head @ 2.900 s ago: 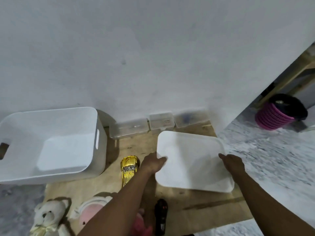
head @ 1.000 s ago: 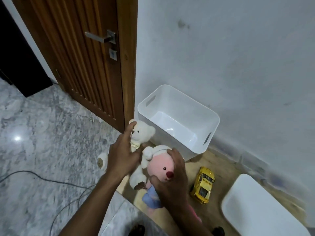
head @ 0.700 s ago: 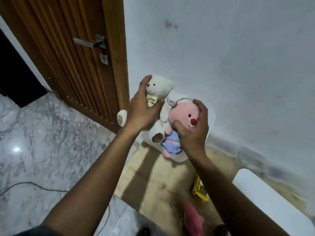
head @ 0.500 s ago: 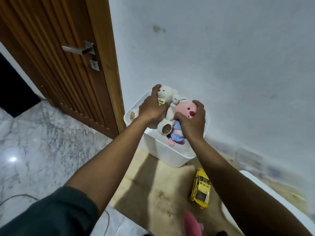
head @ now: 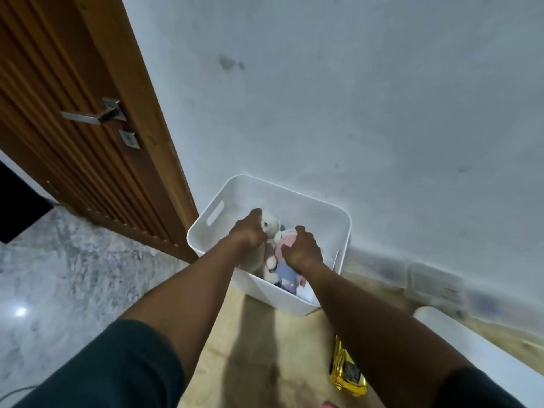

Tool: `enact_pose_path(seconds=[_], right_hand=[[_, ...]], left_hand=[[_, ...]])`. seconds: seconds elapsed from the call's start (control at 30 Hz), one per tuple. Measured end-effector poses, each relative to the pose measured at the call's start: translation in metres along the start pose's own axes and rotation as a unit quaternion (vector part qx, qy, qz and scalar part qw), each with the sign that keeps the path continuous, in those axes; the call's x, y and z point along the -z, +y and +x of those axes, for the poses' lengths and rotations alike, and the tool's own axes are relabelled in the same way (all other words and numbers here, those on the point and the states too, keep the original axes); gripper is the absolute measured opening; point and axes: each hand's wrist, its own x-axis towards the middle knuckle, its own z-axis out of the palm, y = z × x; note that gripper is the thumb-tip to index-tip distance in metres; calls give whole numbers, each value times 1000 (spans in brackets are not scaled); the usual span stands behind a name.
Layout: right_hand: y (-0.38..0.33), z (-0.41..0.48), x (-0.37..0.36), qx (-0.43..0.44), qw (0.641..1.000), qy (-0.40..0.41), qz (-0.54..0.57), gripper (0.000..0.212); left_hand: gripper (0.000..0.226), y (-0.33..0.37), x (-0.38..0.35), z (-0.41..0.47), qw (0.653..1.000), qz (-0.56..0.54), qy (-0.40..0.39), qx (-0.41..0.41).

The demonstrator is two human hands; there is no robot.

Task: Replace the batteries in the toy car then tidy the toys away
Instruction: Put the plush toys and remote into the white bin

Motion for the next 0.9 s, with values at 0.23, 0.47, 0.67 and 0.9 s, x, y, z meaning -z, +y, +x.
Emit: enact_pose_path(seconds=[0.23,0.47,0.67,0.9], right_hand=[[4,1,7,-12,1000,-29,3,68],[-17,-39,49,58,985,70,149,30],[19,-121,86,114,908,213,343,19],[128,-224,64,56,916,270,293,14]], left_hand=[[68,-3,-3,-2,999,6,-33,8],[41,31,5,-42,996,-68,29,-58],[19,48,-35,-134,932,-241,205,-175],[22,24,-140,-227,932,-248,95,-245]])
